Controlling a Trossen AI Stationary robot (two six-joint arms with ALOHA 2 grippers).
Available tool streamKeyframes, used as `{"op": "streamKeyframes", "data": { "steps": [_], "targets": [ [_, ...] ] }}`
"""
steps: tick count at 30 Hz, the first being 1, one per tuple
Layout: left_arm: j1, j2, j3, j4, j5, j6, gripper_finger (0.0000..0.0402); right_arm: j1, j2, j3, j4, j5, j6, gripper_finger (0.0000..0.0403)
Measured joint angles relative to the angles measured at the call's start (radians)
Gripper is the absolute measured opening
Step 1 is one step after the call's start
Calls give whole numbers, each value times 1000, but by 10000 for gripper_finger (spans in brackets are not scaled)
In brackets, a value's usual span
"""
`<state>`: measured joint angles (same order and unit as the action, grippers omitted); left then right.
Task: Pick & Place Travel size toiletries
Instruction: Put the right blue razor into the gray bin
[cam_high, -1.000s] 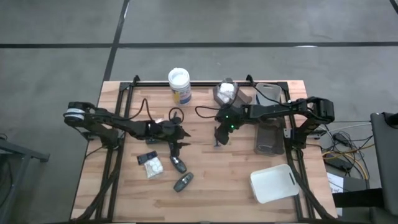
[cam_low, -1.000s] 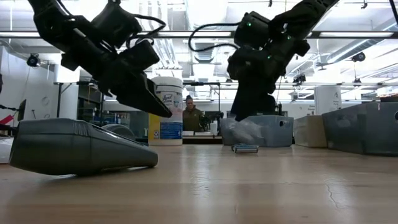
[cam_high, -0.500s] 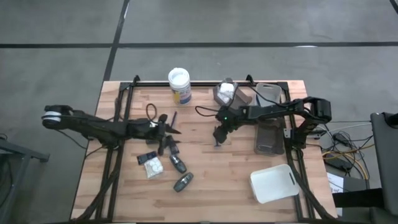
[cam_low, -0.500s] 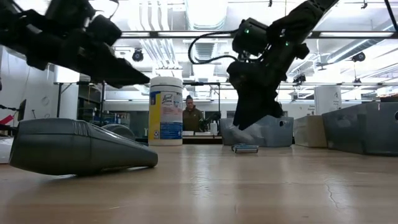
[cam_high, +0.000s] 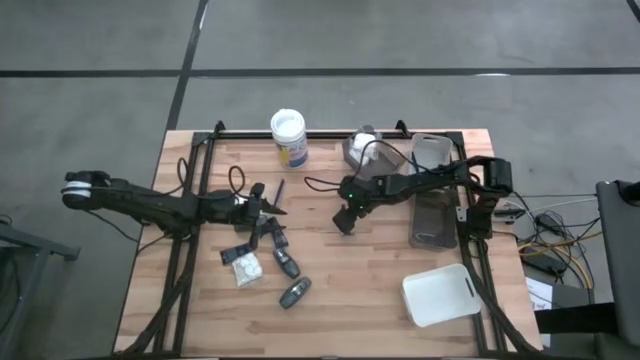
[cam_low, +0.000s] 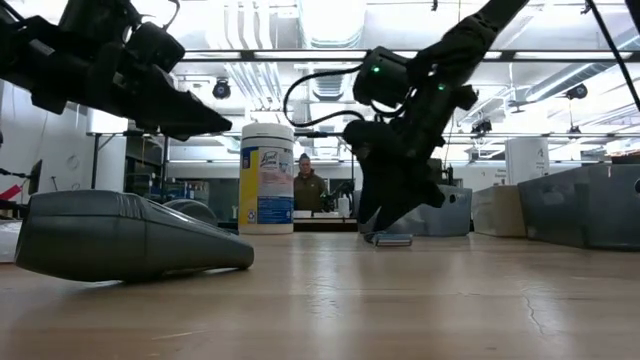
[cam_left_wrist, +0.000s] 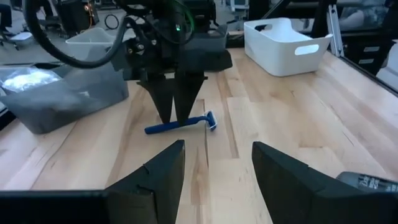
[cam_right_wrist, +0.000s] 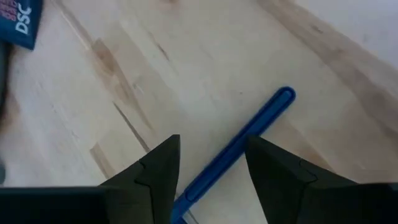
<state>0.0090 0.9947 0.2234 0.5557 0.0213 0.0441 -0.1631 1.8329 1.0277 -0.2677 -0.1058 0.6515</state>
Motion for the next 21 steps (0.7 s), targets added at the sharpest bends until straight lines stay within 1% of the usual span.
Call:
{"op": "streamKeyframes", "data": {
  "steps": [6,10,13,16,21],
  "targets": [
    [0,0,0,-23,0,0,193,0,77,131,-185,15,-77,169],
    [0,0,0,-27,-1,0,193,7,114,212,-286,68,-107,155],
    [0,1,0,-28,-2,0,193,10,142,243,-342,116,-129,145],
    [0,1,0,-34,-3,-4,193,13,156,254,-339,135,-136,136],
    [0,3,0,-40,-3,-7,193,14,153,235,-325,140,-131,130]
  ]
}}
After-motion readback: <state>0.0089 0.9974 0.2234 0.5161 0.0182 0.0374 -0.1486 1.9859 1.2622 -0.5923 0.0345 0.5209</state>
